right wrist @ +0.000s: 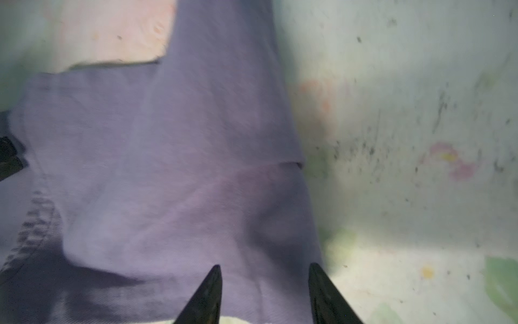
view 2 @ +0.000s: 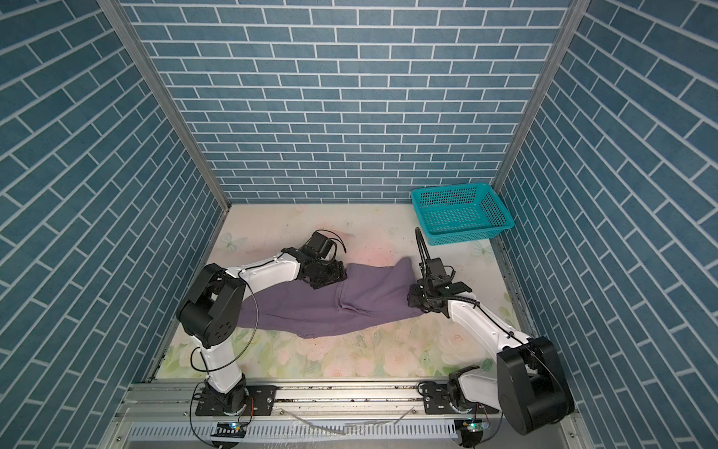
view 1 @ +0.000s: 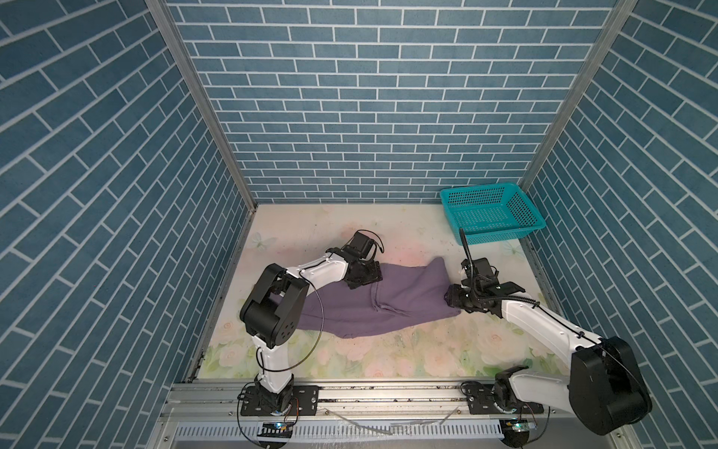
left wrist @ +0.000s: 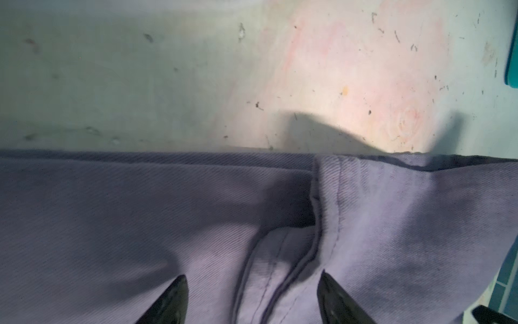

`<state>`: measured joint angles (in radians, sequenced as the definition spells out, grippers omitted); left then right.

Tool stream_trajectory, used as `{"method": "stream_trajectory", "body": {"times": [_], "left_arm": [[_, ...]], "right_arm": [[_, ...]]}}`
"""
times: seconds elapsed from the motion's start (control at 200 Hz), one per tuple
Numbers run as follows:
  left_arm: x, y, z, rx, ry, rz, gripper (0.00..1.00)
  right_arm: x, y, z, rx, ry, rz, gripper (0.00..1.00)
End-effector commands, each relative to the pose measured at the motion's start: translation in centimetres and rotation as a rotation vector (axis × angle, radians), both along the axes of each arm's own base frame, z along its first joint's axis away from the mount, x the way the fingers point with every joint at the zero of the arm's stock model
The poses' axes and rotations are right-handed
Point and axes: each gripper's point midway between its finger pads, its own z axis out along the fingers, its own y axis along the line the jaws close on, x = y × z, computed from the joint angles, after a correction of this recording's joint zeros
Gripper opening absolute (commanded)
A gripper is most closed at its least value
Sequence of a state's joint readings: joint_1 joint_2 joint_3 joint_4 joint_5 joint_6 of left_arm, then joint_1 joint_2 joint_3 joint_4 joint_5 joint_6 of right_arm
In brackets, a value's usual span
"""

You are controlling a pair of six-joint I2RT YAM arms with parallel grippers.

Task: Fold and stack the trousers
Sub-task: Fold the trousers at the center of the table, then smooth out the trousers at the center of the table.

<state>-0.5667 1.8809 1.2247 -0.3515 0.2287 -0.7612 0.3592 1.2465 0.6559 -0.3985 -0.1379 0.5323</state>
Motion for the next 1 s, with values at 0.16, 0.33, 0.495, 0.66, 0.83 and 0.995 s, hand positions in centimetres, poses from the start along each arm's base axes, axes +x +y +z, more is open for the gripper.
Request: {"method": "stream_trajectory", "body": {"times": [0.16,0.33,0.495,0.66,0.83,0.995], "left_arm": [[1.9,-3.2,0.1,-0.068,-0.039,-0.026,0.75],[2.2,-4.6,-1.1,-0.103,-0.025,-0.040,0.76],[2.3,-5.5,-1.7,-0.125,-0.021,-0.053,0.71],[2.5,-6.9,-1.3,-0.177,-0.021,-0.067,0.32],[2.0,-6.8,1.0,-0.211,-0.045,-0.070,0.00],[1.8,-4.9,5.1,-0.140,-0.123,-0.074,0.00]], "right_arm": [[-0.8,0.9,-2.4,0.166,0.094,-0.072,0.52],[-1.5,-0.5,-3.4,0.205,0.123,-0.169,0.00],[-3.5,-3.8,-1.7,0.159,0.095,-0.284,0.00],[-5.2,-4.6,-1.1,0.171,0.109,-0.345,0.00],[-5.7,-4.1,-2.4,0.205,0.161,-0.366,0.00],[-6.3,-3.9,-2.9,0.194,0.196,-0.340,0.00]]}}
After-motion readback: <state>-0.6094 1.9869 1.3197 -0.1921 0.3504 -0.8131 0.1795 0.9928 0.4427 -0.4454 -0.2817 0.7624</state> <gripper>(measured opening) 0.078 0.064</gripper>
